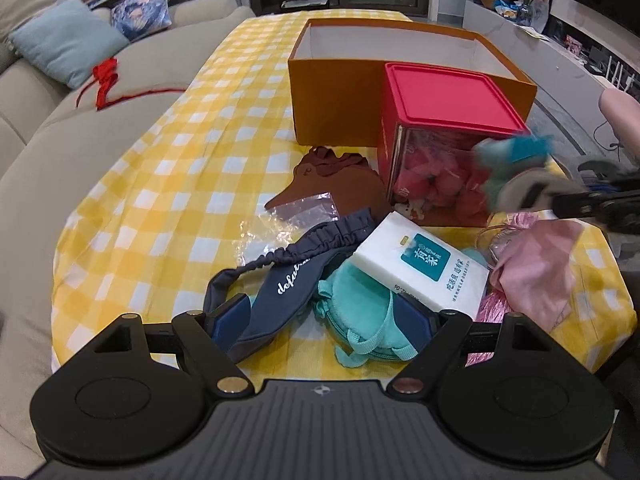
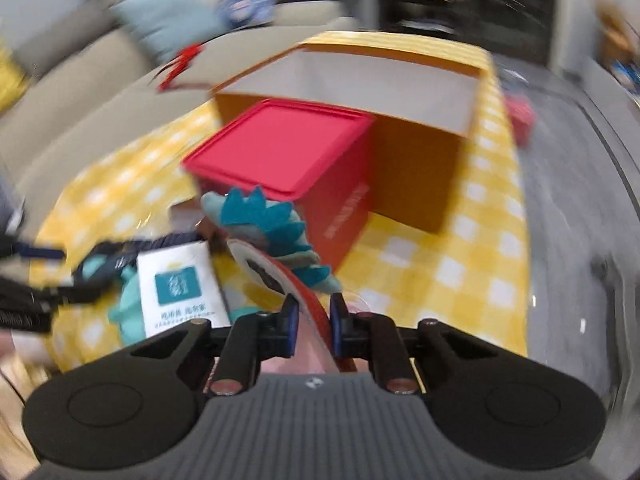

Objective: Organize soft objects
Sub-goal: 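Grasp the slipper with the right gripper while the left grasps the white tube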

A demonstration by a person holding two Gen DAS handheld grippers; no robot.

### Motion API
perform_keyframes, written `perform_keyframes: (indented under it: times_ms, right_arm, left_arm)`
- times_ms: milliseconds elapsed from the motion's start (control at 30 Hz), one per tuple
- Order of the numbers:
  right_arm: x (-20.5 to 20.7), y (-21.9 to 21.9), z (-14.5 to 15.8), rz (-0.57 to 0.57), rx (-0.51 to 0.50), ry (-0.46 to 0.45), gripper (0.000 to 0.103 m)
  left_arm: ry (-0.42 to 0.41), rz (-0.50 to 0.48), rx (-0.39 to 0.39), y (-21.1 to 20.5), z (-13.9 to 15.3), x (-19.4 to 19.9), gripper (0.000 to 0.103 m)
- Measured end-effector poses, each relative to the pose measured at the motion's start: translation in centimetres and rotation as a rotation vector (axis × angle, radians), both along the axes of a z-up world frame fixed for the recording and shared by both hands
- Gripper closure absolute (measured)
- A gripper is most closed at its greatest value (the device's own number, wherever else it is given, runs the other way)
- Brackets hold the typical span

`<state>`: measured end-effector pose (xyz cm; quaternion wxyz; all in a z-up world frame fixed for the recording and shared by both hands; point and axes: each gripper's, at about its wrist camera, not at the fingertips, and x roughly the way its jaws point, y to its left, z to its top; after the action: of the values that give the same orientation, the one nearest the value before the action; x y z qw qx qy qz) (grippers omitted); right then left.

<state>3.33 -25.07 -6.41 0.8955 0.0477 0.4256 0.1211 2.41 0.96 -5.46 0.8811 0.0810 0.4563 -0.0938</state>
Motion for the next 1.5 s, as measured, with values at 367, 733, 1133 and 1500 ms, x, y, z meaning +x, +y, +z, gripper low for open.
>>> perform_keyframes:
  times_ms: [367,733,1133,1500]
  right_arm:
    - [2.0,-2.5,-4.9,-0.221,0.018,0.274,0.087]
    - [3.5,-2.4,-6.2,-0.148,0.009,0.278,0.083]
    - [3.8,-3.1,-6.5,-0.154,0.064,0.285,0.083]
    - [3.9,-3.5,-6.8,-0.165,0.085,0.287,0.083]
  left_arm:
    - [0.02,-0.083,-0.08,-0.6,-0.9,0.1,0.008]
    - [0.165,-0.078,-0.204,-4.3,-3.7,3.6,0.019]
    - [0.156,0.182,-0.48,-1.9,-4.3,5.0,0.081]
    - [0.252,0.241,-0.731,0.5,-5.2,6.7,0.055]
